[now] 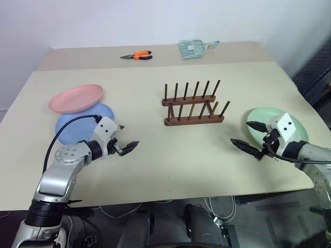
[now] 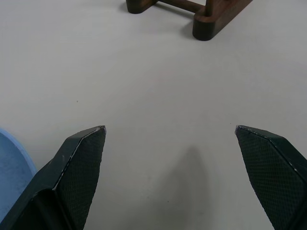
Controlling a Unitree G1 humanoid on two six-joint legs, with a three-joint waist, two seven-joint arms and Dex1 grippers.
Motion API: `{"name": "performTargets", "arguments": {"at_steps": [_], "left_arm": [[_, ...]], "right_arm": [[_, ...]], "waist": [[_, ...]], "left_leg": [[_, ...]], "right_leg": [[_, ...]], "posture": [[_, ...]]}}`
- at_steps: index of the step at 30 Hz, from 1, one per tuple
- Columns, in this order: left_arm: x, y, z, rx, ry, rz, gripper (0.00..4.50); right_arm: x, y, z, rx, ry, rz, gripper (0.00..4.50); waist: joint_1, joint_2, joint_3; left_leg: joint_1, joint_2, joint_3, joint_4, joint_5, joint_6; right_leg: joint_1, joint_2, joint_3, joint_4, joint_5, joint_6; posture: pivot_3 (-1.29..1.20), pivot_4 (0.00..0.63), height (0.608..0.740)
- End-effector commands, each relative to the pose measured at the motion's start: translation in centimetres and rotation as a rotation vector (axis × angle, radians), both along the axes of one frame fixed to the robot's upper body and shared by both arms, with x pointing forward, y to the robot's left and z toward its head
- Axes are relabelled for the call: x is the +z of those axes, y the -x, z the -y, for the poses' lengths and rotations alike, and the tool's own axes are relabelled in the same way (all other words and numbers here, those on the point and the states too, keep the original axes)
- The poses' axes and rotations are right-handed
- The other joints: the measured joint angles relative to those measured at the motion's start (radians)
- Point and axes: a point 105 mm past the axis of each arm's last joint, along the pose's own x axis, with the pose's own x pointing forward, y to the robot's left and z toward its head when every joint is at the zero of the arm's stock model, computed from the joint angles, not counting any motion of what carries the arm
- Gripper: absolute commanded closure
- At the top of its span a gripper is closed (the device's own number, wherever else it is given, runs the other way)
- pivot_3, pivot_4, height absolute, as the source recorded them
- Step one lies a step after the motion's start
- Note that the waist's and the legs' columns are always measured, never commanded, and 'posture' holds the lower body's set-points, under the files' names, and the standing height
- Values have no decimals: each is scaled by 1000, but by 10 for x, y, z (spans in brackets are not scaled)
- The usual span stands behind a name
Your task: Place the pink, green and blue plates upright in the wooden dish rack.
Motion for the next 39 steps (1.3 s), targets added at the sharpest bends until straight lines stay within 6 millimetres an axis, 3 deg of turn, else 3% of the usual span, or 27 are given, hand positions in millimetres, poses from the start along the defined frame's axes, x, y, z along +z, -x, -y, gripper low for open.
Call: {"name": "performTargets", "arguments": {"at_steps": [1,6,12,23,28,31,36,37,39], "left_arm": [[10,1,4,-12,7,42,69],[8,2,5,-11,9,41,69],[0,-17,24,-127,-1,-1,69],[-20,-75,113,-448,-71,-87,69],[-28,-85,130,-460,-95,-84,69],[-27,-86,136,-468,-72,-79,888],[-27,-80,135,-514,-53,-64,3400],[-26,-77,135,-534,-54,-56,3724],[-25,-73,133,-560,-53,-41,3724]], "right_arm": [[11,-4,-4,23,10,53,0],[13,-8,-11,45,26,71,0],[-1,7,-34,142,11,-46,0],[-7,32,-63,113,-30,-8,0],[-11,46,-62,67,-31,-18,0],[-13,49,-61,57,-23,-20,0],[-11,47,-56,53,-7,-22,0],[-11,47,-55,61,1,-26,0],[-11,48,-54,72,11,-38,0]], "waist": [[0,0,0],[2,0,0],[19,0,0],[25,-2,1],[22,-4,0],[23,-4,0],[23,-4,0],[23,-4,0],[22,-4,0]], "left_leg": [[0,0,0,0,0,0],[0,0,0,0,0,0],[0,0,0,1,0,0],[-2,-2,-1,2,0,1],[-1,-2,0,2,0,1],[0,-2,0,3,0,1],[0,-2,-1,3,0,1],[0,-2,0,3,0,1],[0,-2,0,2,-1,1]], "right_leg": [[0,0,0,0,0,0],[0,0,0,0,0,0],[0,0,0,0,0,0],[0,0,-2,-1,2,4],[1,-1,-2,-1,2,5],[2,-1,-2,0,2,5],[2,-1,-2,0,2,5],[2,-1,-2,0,2,5],[2,-1,-2,0,2,6]], "posture": [[0,150,740],[0,150,740],[0,150,740],[0,150,740],[0,150,740],[0,150,740],[0,150,740],[0,150,740],[0,150,740]]}}
